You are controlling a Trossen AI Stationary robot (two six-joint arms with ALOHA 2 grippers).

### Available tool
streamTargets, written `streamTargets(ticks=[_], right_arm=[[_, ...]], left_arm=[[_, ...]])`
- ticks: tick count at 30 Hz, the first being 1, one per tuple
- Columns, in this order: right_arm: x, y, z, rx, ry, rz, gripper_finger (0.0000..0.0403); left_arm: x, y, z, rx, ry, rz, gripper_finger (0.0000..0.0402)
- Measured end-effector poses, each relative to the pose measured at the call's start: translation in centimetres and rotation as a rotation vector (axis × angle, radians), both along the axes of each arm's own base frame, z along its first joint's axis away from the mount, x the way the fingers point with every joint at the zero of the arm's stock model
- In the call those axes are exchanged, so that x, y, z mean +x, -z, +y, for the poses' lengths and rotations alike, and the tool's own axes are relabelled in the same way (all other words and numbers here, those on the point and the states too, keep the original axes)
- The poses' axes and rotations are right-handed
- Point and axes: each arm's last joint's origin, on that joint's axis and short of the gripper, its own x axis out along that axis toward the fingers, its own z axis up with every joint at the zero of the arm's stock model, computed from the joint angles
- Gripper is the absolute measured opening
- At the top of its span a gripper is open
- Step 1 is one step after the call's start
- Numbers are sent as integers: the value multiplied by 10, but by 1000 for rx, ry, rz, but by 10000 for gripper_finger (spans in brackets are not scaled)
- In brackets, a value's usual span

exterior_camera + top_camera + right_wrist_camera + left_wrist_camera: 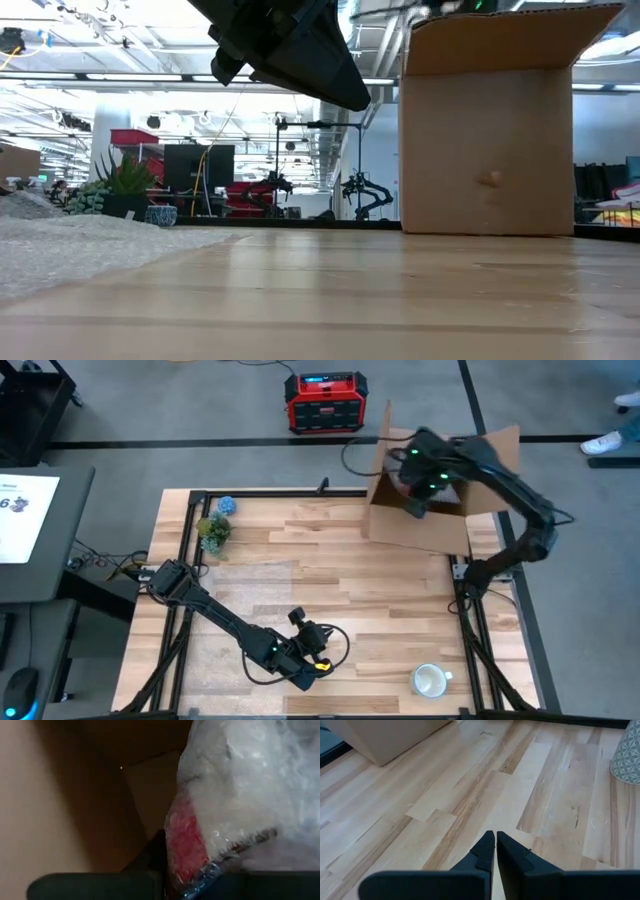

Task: Wrap mug
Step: Put the red wrapped mug into the cardboard box

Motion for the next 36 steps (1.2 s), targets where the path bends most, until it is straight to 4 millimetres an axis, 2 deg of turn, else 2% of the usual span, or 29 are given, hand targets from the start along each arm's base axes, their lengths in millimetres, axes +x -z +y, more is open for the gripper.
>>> streamTargets(ticks=[4, 8, 14, 22, 25, 36], right_arm=[[25, 26, -21, 32, -44, 37, 22], [43, 52, -37, 136, -90, 42, 22], [55, 79, -50, 323, -137, 20, 35], [61, 83, -53, 354, -204, -56, 42], [61, 83, -53, 358, -204, -56, 58], [60, 81, -53, 364, -223, -62, 206]], left_arm=[[0, 0, 0, 1, 1, 1, 0], [0, 0, 0, 12, 9, 5, 0], [1, -1, 0, 11, 11, 1, 0], [1, 0, 0, 10, 11, 1, 0], [1, -1, 0, 10, 11, 1, 0], [1, -1, 0, 8, 10, 0, 0]])
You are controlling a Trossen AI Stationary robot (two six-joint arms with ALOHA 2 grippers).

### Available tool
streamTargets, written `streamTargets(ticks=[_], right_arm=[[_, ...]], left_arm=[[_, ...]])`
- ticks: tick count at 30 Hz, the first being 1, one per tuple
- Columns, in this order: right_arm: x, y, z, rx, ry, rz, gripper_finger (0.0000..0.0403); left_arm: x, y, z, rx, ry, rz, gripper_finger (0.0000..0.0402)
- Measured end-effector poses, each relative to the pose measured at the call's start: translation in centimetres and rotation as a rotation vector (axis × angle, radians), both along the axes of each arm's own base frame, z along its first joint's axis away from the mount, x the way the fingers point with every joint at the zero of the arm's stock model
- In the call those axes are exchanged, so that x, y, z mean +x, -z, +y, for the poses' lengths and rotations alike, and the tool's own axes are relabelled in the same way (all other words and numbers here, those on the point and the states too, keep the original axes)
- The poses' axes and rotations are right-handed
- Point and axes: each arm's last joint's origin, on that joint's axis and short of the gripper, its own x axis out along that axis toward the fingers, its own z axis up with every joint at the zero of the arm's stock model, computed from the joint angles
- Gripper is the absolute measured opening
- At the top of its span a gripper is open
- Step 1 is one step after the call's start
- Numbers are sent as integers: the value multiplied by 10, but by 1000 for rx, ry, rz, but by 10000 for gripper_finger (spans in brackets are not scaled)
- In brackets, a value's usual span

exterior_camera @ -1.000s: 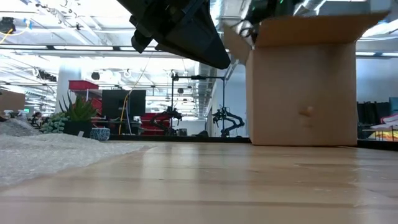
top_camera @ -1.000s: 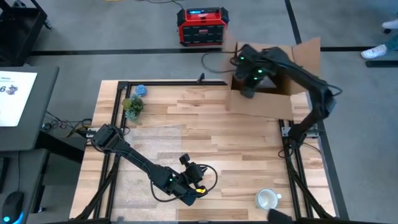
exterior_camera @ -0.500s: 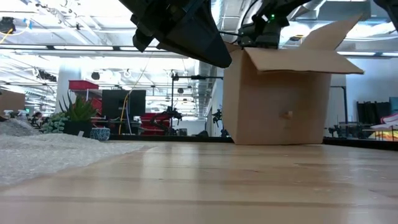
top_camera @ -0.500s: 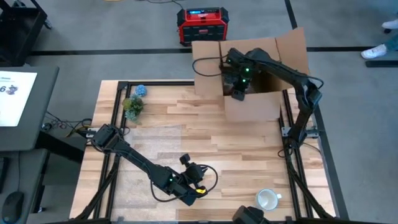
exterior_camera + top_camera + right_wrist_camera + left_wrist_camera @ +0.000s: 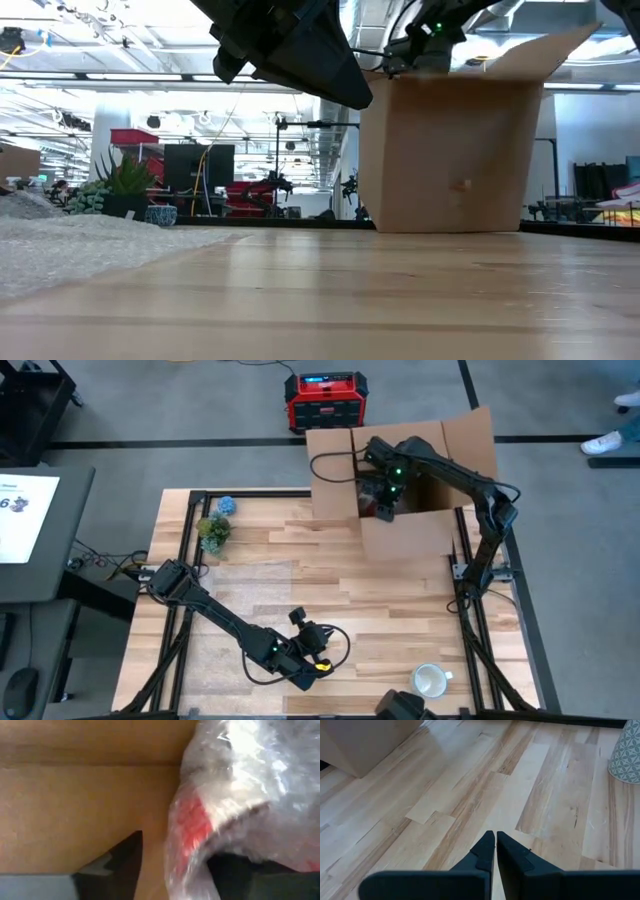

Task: Wrap mug
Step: Put the red wrapped mug into the cardboard box, then wrap the white patterned mug in the bubble wrap

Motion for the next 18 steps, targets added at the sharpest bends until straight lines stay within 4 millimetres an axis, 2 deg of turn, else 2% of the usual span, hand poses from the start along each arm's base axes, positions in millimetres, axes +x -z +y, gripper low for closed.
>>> streamTargets(ticks=[4, 9, 18], right_arm=[[0, -12, -5, -41, 10, -28, 232], [0, -38, -5, -93, 20, -86, 233], [-9, -89, 10, -117, 28, -122, 230]], left_arm=[[0, 0, 0, -1, 0, 0, 0], [0, 0, 0, -3, -2, -2, 0], [0, 0, 0, -8, -2, -9, 0]])
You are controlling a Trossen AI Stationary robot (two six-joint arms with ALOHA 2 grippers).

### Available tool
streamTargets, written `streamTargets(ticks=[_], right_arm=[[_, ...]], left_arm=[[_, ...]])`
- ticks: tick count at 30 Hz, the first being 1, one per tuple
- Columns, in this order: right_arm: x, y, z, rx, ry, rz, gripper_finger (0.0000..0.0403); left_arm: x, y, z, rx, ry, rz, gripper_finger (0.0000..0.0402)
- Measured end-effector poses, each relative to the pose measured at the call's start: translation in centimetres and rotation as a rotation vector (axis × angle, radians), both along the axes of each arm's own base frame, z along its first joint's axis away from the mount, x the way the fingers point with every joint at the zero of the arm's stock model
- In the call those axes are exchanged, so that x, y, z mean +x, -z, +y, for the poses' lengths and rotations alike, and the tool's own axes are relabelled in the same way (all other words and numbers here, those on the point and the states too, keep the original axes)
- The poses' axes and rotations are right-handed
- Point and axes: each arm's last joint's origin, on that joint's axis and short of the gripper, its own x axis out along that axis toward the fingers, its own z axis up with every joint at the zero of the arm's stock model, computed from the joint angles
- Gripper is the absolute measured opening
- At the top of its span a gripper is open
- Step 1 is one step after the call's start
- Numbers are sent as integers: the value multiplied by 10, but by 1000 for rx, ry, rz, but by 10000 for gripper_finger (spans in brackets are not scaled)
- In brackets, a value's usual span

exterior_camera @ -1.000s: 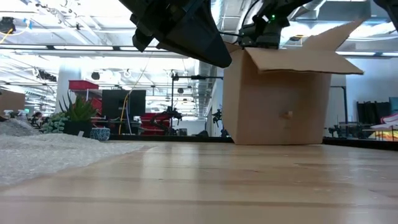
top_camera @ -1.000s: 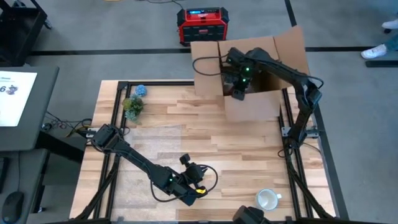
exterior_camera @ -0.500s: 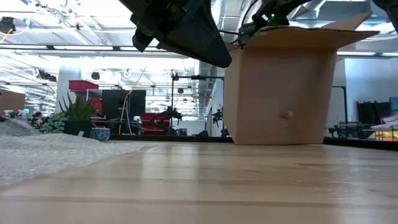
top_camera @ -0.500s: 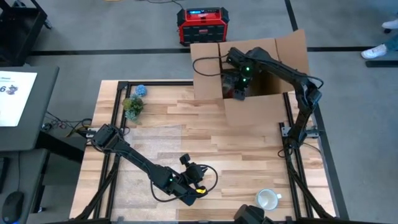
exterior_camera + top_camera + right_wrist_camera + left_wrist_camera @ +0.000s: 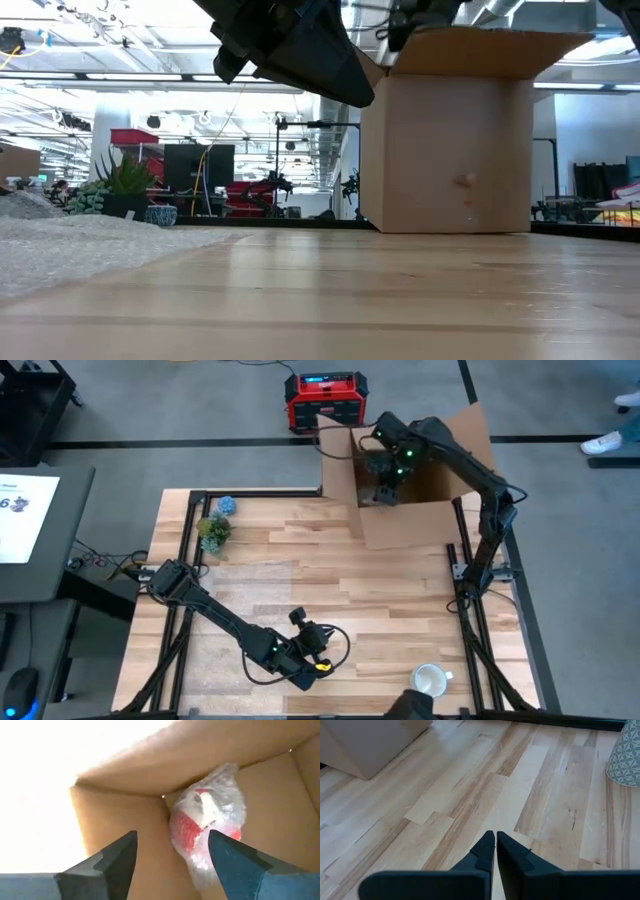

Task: Wrap mug
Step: Wrap the white patterned mug in the bubble wrap

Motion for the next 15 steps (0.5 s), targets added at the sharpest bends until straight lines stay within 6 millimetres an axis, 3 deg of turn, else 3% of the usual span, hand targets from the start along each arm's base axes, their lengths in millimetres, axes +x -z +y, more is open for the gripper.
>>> streamTargets(ticks=[4, 8, 15], right_arm=[[-7, -33, 21, -79, 9, -90, 230], [-25, -67, 56, -244, 51, -134, 230], [-57, -102, 158, -178, -114, -288, 230]], left_arm=[[0, 0, 0, -4, 0, -7, 0], [1, -1, -1, -16, 8, -17, 0], [-1, -18, -15, -50, 94, -26, 0]])
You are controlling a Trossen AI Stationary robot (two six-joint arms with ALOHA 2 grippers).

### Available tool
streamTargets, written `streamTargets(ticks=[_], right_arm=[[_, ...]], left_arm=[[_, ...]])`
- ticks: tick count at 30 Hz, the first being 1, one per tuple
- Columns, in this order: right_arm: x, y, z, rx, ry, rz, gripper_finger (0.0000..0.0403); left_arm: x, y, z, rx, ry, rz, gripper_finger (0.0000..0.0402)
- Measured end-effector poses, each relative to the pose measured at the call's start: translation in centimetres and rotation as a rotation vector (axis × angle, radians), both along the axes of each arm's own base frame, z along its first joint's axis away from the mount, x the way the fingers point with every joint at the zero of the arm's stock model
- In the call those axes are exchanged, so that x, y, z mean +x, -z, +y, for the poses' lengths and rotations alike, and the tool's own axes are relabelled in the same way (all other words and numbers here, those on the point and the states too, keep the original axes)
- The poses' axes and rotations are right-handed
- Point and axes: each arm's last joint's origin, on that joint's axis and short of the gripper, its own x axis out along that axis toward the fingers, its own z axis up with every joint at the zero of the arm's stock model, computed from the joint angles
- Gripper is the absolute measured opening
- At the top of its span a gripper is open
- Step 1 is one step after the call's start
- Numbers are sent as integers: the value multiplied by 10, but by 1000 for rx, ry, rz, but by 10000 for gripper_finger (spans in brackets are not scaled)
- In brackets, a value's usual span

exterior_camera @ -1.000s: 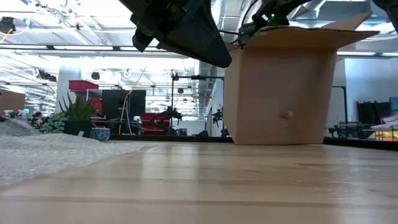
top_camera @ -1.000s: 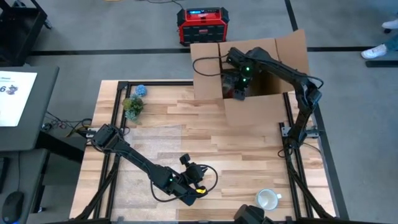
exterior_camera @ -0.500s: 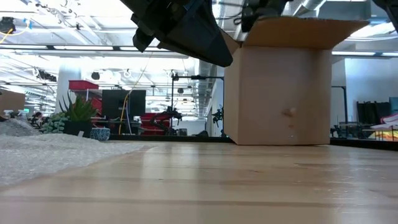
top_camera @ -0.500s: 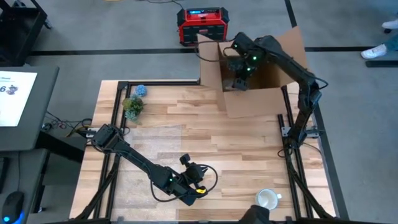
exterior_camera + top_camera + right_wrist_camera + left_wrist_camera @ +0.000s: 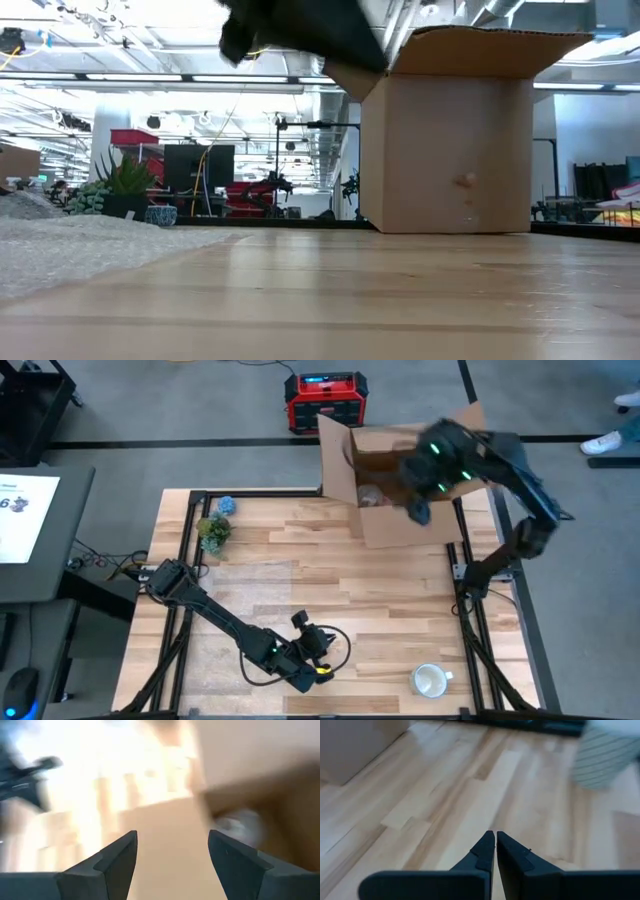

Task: Wrap mug
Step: Wrap the white patterned mug in the bubble wrap

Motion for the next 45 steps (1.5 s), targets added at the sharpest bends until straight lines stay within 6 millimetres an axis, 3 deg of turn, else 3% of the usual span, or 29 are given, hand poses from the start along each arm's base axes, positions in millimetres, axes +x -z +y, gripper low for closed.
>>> streamTargets(ticks=[4, 7, 10, 13, 17, 21, 26, 29, 32, 34, 37, 41, 45], right_arm=[[-9, 1, 71, 98, -199, -26, 230], [-17, 13, 121, 114, -296, -4, 230], [-26, 32, 165, 88, -322, 21, 230], [-29, 60, 206, 62, -334, 47, 230], [-27, 101, 254, 22, -359, 25, 230], [-23, 140, 294, -7, -398, -26, 230], [-24, 164, 320, 9, -403, 3, 217], [-29, 169, 327, 19, -405, 15, 205], [-36, 168, 331, 26, -403, 4, 193], [-38, 168, 332, 16, -400, -11, 186], [-39, 167, 332, -3, -387, -32, 177], [-38, 167, 331, -22, -370, -56, 169], [-37, 166, 330, -31, -354, -70, 164]], left_arm=[[-3, -16, -16, 5, 57, -14, 0], [-11, -27, -29, -18, 119, 36, 0], [-23, -36, -39, -95, 234, 210, 0], [-37, -42, -45, -292, 347, 451, 0], [-57, -33, -48, -489, 350, 733, 0], [-69, -6, -46, -557, 322, 923, 0], [-67, 36, -36, -568, 362, 923, 0], [-68, 64, -19, -539, 346, 917, 0], [-62, 76, 0, -503, 361, 888, 0], [-52, 80, 13, -502, 397, 847, 0], [-20, 76, 37, -409, 407, 644, 0], [17, 72, 91, -217, 253, 438, 0], [41, 64, 143, -175, 144, 293, 0]])
